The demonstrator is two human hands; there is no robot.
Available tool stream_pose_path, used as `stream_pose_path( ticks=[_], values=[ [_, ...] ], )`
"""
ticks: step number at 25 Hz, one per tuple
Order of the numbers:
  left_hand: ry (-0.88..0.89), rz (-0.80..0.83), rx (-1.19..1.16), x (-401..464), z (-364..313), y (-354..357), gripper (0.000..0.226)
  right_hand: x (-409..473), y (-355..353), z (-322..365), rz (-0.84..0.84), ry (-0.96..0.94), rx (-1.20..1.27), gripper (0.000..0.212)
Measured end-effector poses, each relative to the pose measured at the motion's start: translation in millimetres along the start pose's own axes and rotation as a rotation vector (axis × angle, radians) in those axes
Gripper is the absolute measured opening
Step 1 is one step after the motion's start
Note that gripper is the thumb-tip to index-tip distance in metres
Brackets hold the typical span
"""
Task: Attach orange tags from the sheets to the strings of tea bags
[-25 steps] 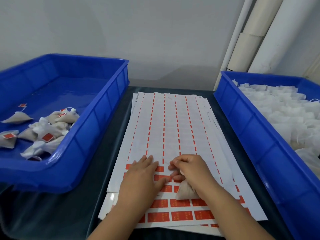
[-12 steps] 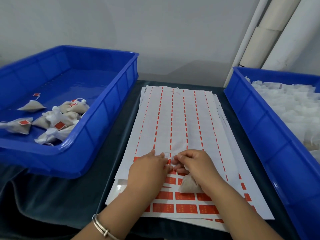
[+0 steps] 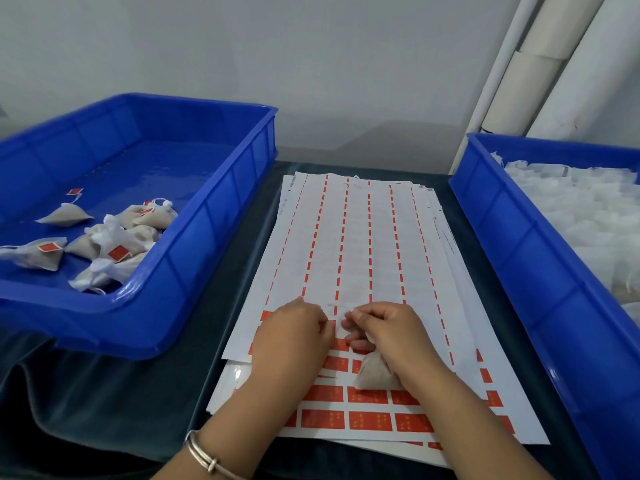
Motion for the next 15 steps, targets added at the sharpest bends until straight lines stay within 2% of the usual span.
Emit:
stream_pose_path(
  ticks=[4, 7, 11, 15],
  values=[
    [-0.200, -0.049, -0.378, -3.5, 22.5, -6.0, 0.004, -3.1, -7.0, -3.3, -0.069, 0.026, 0.039, 0.016],
    [-0.378, -0.071, -0.632, -2.8, 43.6, -9.6, 0.009, -6.2, -11.4, -1.3, -0.109, 0.017, 0.010, 0.025],
    [-0.603, -0.099, -0.920, -6.9, 60.6, -11.5, 0.013, -9.9, -8.3, 3.3, -0.083, 0.018, 0.129, 0.015],
    [-0.737, -0.128, -1.226, -14.0, 66.9, -11.5, 0.012, -18.1, -10.0, 10.6, -0.142, -0.013, 0.150, 0.017]
  ],
)
Point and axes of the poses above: each hand's wrist, its own x-axis towards the middle knuckle, its own y-axis out of the palm, z = x × y, the point moved 8 cm from there along x, towards the middle knuckle
